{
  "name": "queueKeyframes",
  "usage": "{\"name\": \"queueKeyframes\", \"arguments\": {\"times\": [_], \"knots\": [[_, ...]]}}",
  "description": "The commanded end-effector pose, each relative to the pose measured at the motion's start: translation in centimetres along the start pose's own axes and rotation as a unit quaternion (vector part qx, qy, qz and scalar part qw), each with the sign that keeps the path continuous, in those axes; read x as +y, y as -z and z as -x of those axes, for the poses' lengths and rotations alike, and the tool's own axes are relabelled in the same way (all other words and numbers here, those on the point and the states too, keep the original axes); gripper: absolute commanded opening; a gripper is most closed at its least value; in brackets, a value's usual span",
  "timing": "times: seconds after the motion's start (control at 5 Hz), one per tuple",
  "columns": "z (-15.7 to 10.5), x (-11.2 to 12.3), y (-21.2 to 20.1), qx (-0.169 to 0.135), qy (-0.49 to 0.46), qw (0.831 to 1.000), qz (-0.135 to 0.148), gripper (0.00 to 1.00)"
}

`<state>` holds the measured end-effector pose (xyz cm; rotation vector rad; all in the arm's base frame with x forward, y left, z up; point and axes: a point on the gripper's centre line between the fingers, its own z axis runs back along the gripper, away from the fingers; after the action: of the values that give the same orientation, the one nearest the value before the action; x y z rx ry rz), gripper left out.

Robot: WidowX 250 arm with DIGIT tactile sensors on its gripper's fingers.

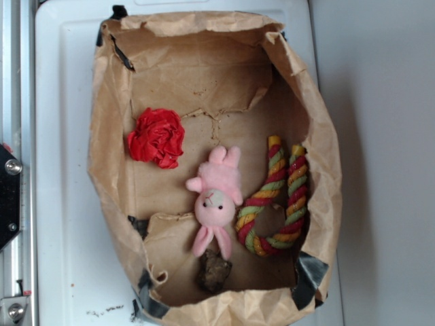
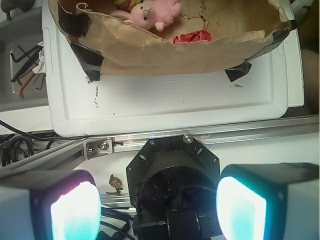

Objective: Grab the multicolored rope.

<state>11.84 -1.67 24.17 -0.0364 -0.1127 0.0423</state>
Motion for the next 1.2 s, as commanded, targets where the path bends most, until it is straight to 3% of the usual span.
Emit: {"name": "queueKeyframes", "arguments": {"times": [0.0,0.2,0.6,1.0], "knots": [[0.0,0.0,0.0,0.000,0.000,1.000,0.000,1.00],[-2.5,-0.2,0.0,-0.013,-0.031,0.999,0.012,1.00],[-6.6,-0.6,2.0,-0.056,-0.062,0.996,-0.021,1.00],[-11.2,-0.8,4.3,-0.075,-0.081,0.994,-0.022,1.00]]}}
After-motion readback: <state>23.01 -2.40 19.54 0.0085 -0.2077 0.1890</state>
